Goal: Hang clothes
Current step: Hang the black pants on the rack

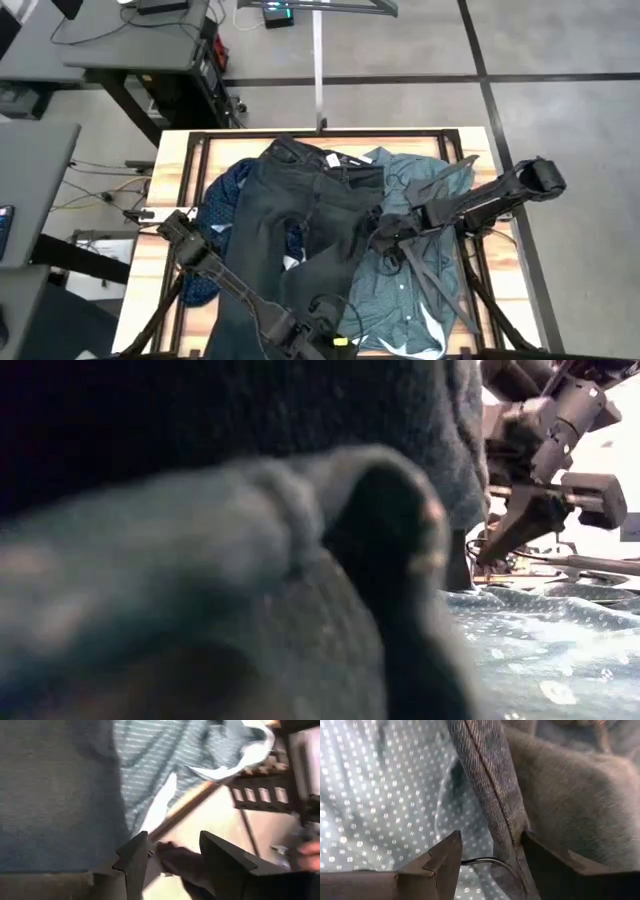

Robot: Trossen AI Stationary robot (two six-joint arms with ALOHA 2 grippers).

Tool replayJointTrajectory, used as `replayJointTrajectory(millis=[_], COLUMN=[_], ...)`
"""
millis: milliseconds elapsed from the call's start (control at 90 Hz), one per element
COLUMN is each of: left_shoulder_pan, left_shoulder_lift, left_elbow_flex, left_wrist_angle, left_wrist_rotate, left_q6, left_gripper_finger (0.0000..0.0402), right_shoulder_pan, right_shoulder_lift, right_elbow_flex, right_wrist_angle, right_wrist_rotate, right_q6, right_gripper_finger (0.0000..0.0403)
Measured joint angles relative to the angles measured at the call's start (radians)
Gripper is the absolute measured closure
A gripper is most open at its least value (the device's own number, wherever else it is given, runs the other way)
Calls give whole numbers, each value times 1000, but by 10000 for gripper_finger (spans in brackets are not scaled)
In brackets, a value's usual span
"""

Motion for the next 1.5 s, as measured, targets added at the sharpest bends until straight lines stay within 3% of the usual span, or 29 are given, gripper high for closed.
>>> replayJointTrajectory(millis=[211, 467, 700, 867, 1144, 1500], left_shoulder_pan=[52, 89, 93, 90, 86, 87], left_shoulder_lift=[56, 56, 58, 58, 70, 145], left_elbow_flex=[6, 6, 5, -6, -40, -43], left_wrist_angle=[-14, -228, -21, -135, -19, -72], left_wrist_rotate=[73, 87, 122, 123, 160, 205], left_q6=[44, 68, 211, 186, 255, 197], left_gripper_finger=[240, 240, 240, 240, 240, 240], right_shoulder_pan=[-6, -14, -23, -34, -35, -35], right_shoulder_lift=[8, 9, 9, 9, 9, 9], right_elbow_flex=[1, 1, 1, 1, 1, 0], right_wrist_angle=[-17, -11, -6, -4, -3, 2], right_wrist_rotate=[0, 0, 0, 0, 0, 0], right_q6=[42, 27, 26, 26, 26, 23], right_gripper_finger=[208, 207, 207, 207, 207, 207])
